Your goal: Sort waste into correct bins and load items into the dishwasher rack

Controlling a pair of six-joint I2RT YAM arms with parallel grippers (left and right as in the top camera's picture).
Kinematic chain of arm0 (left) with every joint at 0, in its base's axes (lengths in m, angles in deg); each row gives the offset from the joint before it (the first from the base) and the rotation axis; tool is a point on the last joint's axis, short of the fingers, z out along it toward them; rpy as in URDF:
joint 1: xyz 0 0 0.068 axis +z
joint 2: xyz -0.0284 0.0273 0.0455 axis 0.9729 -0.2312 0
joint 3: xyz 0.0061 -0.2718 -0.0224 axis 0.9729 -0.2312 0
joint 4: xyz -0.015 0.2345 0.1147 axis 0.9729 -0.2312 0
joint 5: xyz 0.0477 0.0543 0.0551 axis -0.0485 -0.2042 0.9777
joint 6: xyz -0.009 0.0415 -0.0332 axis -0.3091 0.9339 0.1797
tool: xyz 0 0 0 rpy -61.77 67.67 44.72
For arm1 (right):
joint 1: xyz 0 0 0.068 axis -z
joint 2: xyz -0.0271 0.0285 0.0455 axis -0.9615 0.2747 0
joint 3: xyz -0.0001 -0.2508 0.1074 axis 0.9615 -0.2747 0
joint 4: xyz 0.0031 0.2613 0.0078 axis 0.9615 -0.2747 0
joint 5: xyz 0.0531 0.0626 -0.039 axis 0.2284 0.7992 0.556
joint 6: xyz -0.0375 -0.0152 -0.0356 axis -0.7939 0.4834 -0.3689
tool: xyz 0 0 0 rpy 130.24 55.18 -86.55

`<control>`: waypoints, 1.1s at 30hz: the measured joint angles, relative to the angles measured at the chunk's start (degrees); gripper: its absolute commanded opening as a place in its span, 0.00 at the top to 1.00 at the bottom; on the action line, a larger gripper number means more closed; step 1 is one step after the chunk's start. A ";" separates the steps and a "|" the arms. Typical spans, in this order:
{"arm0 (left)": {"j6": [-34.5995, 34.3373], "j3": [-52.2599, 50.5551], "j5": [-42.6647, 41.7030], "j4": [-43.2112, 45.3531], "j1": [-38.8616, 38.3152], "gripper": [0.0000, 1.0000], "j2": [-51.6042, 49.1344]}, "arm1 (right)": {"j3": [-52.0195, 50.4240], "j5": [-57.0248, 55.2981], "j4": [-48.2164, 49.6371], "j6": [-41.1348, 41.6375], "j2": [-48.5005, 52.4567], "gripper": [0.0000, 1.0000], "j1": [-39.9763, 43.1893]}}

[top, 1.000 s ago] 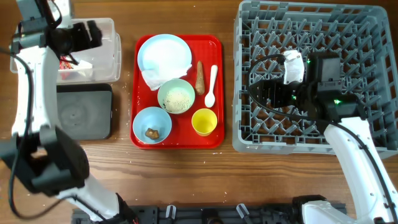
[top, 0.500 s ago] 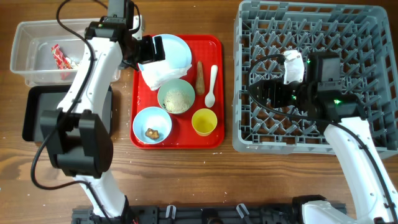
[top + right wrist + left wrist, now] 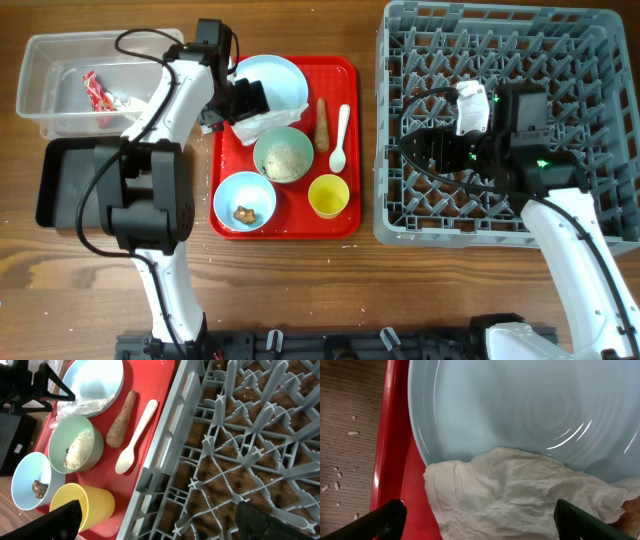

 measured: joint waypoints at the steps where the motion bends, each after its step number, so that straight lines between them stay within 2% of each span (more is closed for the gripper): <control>1: -0.11 0.00 0.00 0.02 0.00 0.14 0.00 | 0.00 0.00 -0.02 0.00 0.00 0.00 0.00; 4: -0.15 0.00 0.00 0.02 0.00 0.20 0.00 | 0.00 0.00 -0.02 0.00 0.00 0.00 0.00; 8: -0.17 -0.59 0.02 0.28 0.00 0.19 -0.44 | 0.00 0.00 0.00 0.00 0.00 0.00 0.00; 17: -0.15 -2.12 0.02 0.44 -0.02 0.37 -0.96 | 0.00 0.00 -0.02 0.00 0.00 0.00 0.00; 21: -0.15 -2.84 0.22 0.50 -0.37 0.39 -0.96 | 0.00 0.00 -0.02 0.00 0.00 0.01 0.00; 28: -0.13 -2.84 0.22 0.98 -0.63 0.62 -0.96 | 0.00 0.00 -0.48 0.00 0.00 0.00 0.00; 33: -0.15 -2.84 0.22 1.31 -0.63 0.87 -0.96 | 0.00 0.00 -0.94 0.00 0.00 0.00 0.00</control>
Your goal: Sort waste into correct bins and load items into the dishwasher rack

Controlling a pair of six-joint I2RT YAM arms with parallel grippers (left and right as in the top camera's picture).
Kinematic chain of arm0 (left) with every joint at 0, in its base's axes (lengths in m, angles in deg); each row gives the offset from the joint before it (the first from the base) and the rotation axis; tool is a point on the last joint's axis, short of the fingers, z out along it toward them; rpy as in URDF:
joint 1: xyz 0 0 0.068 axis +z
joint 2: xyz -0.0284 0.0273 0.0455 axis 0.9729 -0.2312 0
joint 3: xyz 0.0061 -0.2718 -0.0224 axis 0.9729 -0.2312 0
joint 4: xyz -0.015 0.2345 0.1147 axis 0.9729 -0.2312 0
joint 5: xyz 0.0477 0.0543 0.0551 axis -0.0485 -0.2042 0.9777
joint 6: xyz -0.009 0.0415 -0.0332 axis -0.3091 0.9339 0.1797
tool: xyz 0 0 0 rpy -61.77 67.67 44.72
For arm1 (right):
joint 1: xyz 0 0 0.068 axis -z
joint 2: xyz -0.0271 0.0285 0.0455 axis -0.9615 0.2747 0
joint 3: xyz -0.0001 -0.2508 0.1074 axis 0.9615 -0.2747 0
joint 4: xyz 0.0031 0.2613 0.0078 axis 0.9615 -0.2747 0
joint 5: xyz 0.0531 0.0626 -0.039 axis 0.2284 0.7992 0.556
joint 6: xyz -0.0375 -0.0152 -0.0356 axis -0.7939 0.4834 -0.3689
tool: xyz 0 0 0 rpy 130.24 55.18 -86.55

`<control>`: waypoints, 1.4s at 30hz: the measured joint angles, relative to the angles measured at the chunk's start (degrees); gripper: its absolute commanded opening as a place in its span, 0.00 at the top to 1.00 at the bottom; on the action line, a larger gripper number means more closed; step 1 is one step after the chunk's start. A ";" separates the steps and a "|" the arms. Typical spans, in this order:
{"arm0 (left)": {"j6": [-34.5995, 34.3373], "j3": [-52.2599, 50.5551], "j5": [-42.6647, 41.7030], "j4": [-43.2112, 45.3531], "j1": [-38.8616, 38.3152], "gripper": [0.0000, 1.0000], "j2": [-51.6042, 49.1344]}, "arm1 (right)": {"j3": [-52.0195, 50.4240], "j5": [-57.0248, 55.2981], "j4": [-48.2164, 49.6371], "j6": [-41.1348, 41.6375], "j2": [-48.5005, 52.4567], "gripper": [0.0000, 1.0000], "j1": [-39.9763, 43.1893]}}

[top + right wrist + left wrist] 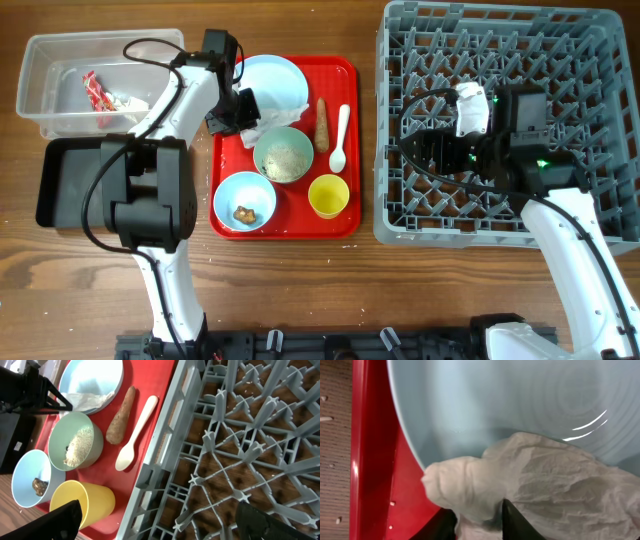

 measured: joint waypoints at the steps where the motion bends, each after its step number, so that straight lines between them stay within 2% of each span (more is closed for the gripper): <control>1: -0.04 -0.02 0.07 0.02 0.00 0.95 0.00 | 0.00 -0.02 0.00 0.00 0.00 0.00 0.00; 19: -0.22 0.02 0.17 2.12 0.00 0.96 2.73 | 0.00 -0.02 0.00 0.00 0.00 0.00 0.00; 25: -0.22 4.87 -0.13 2.21 1.53 0.96 5.60 | 0.00 -0.04 0.00 0.00 0.00 0.00 0.00; 31: -0.24 7.54 -4.35 2.08 7.21 0.96 9.20 | 0.00 -0.17 0.07 0.00 0.00 0.00 0.00; 36: -0.22 7.54 -6.16 0.81 5.73 0.96 8.35 | 0.00 -0.17 0.09 0.00 0.00 0.00 0.00; 39: -0.22 7.54 -6.69 0.59 3.72 0.86 7.28 | 0.00 -0.17 0.09 0.00 0.00 0.00 0.00; 40: -0.07 7.54 -6.78 0.59 3.08 0.88 6.88 | 0.00 -0.17 0.09 0.00 0.00 0.00 0.00; 41: -0.28 7.54 -6.78 0.59 2.38 0.96 6.58 | 0.00 -0.17 0.09 0.00 0.00 0.00 0.00; 42: -0.20 7.54 -6.75 0.59 1.73 0.96 6.40 | 0.00 -0.20 0.09 0.00 0.00 0.00 0.00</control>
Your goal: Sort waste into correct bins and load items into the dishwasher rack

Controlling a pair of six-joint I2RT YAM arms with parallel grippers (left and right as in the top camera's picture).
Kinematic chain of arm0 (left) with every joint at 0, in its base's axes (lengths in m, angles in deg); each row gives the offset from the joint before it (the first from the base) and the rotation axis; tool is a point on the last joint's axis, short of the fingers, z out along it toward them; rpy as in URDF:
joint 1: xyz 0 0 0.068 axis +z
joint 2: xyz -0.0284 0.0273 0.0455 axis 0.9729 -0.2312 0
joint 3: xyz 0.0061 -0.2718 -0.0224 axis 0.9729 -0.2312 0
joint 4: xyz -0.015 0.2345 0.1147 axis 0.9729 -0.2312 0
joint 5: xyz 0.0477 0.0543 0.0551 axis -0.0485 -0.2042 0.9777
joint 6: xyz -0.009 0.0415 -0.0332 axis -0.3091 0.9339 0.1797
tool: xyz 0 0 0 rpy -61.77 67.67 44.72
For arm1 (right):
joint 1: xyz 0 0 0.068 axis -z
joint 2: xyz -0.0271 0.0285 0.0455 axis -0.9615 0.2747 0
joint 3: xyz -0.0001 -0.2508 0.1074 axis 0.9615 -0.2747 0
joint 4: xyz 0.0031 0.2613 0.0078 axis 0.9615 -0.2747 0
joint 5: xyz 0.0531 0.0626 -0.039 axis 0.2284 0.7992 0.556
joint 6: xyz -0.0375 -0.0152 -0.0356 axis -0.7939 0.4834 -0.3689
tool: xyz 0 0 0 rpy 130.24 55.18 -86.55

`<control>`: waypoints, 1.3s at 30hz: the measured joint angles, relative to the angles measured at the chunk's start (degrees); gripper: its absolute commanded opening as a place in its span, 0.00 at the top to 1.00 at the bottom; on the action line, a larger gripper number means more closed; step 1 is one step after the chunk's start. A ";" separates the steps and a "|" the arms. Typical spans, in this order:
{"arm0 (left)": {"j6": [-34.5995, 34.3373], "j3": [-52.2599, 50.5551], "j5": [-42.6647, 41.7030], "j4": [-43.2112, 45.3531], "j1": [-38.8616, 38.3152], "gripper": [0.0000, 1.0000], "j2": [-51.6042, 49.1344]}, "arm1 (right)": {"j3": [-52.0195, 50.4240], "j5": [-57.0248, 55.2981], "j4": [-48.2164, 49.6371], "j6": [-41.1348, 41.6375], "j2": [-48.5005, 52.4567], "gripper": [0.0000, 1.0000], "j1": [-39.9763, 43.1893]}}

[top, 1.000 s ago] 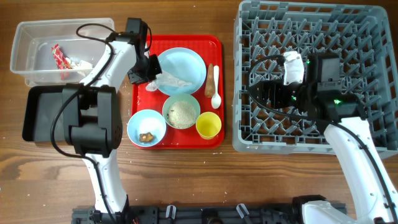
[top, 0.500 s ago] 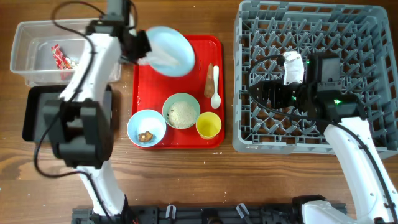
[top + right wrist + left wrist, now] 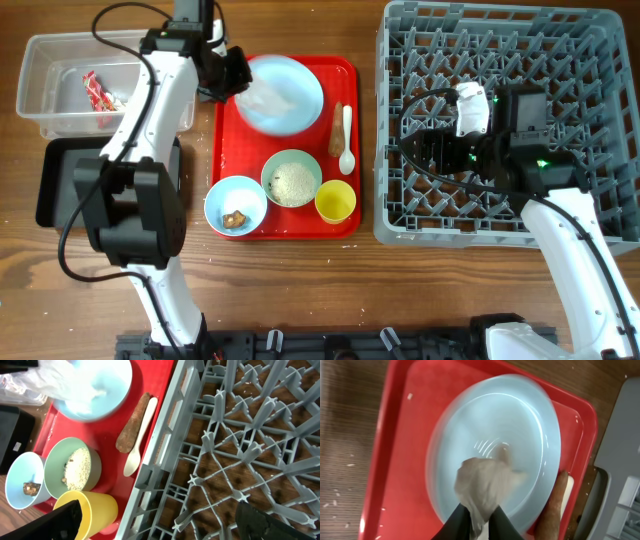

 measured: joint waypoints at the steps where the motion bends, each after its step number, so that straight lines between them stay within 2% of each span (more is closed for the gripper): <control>1: -0.13 0.00 0.00 -0.02 -0.28 0.96 -0.02 | 0.00 0.02 0.00 0.00 0.00 0.00 0.00; 11: 0.70 0.07 0.04 0.39 -0.66 0.96 -0.04 | 0.00 0.00 0.00 0.00 0.00 0.00 0.00; 14: 1.75 4.24 -0.07 -1.60 1.05 0.96 0.02 | 0.00 0.00 -0.02 0.00 0.00 0.00 0.00; 19: 2.19 13.16 0.07 -2.51 10.49 0.96 2.89 | 0.00 0.00 -0.02 0.00 0.00 0.00 0.00; 23: 2.19 14.38 2.21 -3.76 20.02 0.96 5.60 | 0.00 0.00 0.00 0.00 0.00 0.00 0.00; 24: 2.21 14.27 2.47 -4.04 20.41 0.96 5.44 | 0.00 0.00 0.00 0.00 0.00 0.00 0.00; 25: 2.21 13.81 3.08 -4.72 21.14 0.89 4.74 | 0.00 0.00 0.02 0.00 0.00 0.00 0.00; 26: 2.23 13.49 3.28 -4.74 21.24 0.66 4.15 | 0.00 0.00 0.07 0.00 0.00 0.00 0.00; 27: 2.49 13.11 3.45 -4.66 21.24 0.33 3.37 | 0.00 0.00 0.15 0.00 0.00 0.00 0.00; 29: 2.80 12.37 4.11 -4.09 21.20 0.00 1.38 | 0.00 0.00 0.20 0.00 0.00 0.00 0.00; 36: 2.80 11.58 3.67 -3.50 21.22 0.00 -1.46 | 0.00 0.00 0.17 0.59 0.00 0.00 0.00; 39: 2.82 11.58 1.05 -9.05 21.14 0.00 0.81 | 0.00 0.00 0.17 0.90 0.00 0.00 0.00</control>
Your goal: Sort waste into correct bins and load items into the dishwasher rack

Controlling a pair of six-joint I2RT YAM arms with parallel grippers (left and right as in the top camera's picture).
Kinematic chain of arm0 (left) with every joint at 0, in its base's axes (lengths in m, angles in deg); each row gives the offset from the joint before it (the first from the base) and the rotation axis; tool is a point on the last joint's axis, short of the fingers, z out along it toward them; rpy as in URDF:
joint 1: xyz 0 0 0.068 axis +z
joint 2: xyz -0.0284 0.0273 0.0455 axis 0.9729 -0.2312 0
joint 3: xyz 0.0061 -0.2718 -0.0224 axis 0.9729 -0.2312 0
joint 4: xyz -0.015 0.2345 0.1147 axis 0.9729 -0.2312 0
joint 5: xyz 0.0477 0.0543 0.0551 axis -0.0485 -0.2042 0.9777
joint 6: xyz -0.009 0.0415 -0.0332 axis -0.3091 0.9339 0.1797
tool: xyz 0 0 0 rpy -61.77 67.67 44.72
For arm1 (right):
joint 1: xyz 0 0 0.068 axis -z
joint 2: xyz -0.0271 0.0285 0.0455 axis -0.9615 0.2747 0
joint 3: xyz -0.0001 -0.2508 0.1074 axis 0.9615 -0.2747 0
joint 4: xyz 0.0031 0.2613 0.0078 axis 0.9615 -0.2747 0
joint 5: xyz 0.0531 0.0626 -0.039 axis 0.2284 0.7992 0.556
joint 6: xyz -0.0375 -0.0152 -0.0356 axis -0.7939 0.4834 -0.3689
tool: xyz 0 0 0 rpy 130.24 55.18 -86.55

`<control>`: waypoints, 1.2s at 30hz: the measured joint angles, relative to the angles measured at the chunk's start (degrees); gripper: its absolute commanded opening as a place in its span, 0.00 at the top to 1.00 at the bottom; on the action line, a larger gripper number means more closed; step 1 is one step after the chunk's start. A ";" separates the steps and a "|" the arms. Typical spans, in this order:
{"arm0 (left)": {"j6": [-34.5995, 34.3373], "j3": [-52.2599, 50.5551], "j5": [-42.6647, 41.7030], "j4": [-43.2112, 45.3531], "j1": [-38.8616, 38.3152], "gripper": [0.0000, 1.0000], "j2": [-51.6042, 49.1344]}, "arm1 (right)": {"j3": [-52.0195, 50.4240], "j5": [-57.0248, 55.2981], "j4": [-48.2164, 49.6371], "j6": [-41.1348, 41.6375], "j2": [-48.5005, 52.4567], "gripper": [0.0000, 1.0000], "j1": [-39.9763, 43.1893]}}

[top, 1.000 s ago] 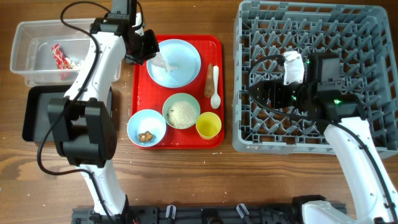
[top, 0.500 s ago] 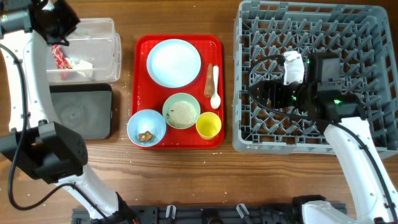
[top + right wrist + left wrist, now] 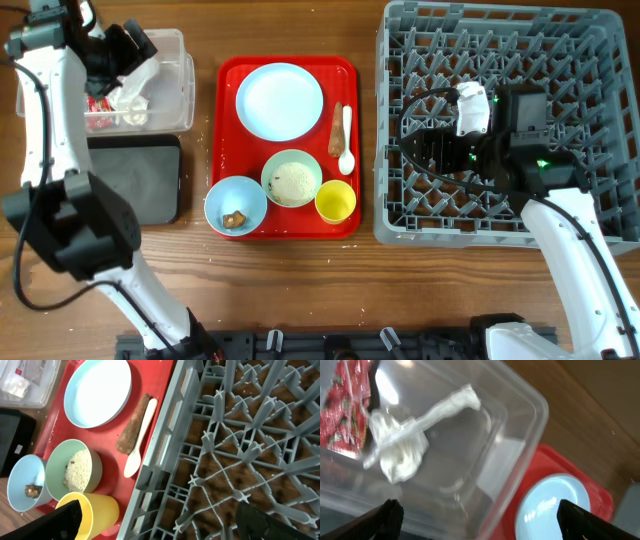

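A crumpled white napkin [image 3: 400, 452] lies in the clear plastic bin [image 3: 517, 435] beside a red wrapper [image 3: 342, 420]. My left gripper [image 3: 480, 520] hangs open above that bin, holding nothing; overhead it is at the top left [image 3: 125, 45]. On the red tray [image 3: 228, 90] are a bare pale blue plate [image 3: 280, 100], a green bowl of rice [image 3: 293, 180], a blue bowl with a scrap [image 3: 236, 203], a yellow cup [image 3: 334, 200], a white spoon [image 3: 346, 140] and a brown stick of food [image 3: 336, 118]. My right gripper [image 3: 165, 520] is open over the grey dishwasher rack [image 3: 560, 60].
A black bin [image 3: 135, 190] sits in front of the clear bin, left of the tray. The rack's upright tines [image 3: 240, 435] stand close under my right gripper. White crumbs are scattered on the wooden table near the tray.
My left gripper was shut on the napkin above the plate; now it is open above the clear bin and the napkin lies inside. The plate is bare. The right arm has not moved.
The napkin lay on the plate's near rim with my left gripper open around it. Then the gripper was shut on it, then held it above the plate, which had shifted on the tray. Now the napkin is in the clear bin.
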 measured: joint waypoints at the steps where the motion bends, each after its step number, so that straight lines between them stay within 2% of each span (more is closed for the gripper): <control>1: 0.00 -0.04 -0.87 -3.19 -0.09 0.00 1.46 | 0.00 0.00 -0.02 0.02 0.00 0.00 0.00; 3: 0.04 -0.07 -1.51 -7.89 -0.57 0.00 4.28 | 0.00 0.00 0.04 0.02 0.00 0.00 0.00; 5: 0.48 -0.07 -1.90 -17.07 -2.16 0.00 7.17 | 0.00 0.00 0.04 0.02 0.00 0.00 0.00; 7: 1.29 -0.70 -2.16 -22.88 -5.86 0.00 9.11 | 0.00 0.00 0.24 0.26 0.00 0.00 0.00; 11: 2.60 -7.67 -1.97 -22.32 -17.44 0.02 9.53 | 0.00 0.00 0.63 0.44 0.00 0.00 0.00; 13: 2.78 -11.56 -1.49 -21.07 -22.69 0.11 9.42 | 0.00 0.00 0.48 0.44 0.00 0.00 0.00; 18: 0.61 -18.12 0.22 -19.80 -29.42 0.12 9.35 | 0.00 0.00 0.17 0.44 0.00 0.00 0.00; 22: -3.10 -27.15 3.15 -14.95 -32.52 0.13 12.98 | 0.00 0.00 0.15 0.44 0.00 0.00 0.00; 25: -3.91 -34.38 3.80 -10.71 -33.70 0.14 23.12 | 0.00 0.00 0.17 0.44 0.00 0.00 0.00; 26: -3.52 -36.28 3.78 -9.84 -33.79 0.16 26.51 | 0.00 0.00 0.20 0.44 0.00 0.00 0.00; 28: -1.07 -41.92 3.91 -5.73 -34.21 0.28 33.57 | 0.00 0.00 0.20 0.44 0.00 0.00 0.00; 29: 0.44 -45.24 3.96 -3.45 -34.62 0.29 35.85 | 0.00 0.00 0.22 0.44 0.00 0.00 0.00; 31: 1.84 -49.90 3.96 2.14 -34.93 0.31 36.20 | 0.00 0.00 0.20 0.46 0.00 0.00 0.00; 36: 3.69 -62.79 4.02 16.04 -34.97 0.45 33.62 | 0.00 0.00 0.17 0.63 0.00 0.00 0.00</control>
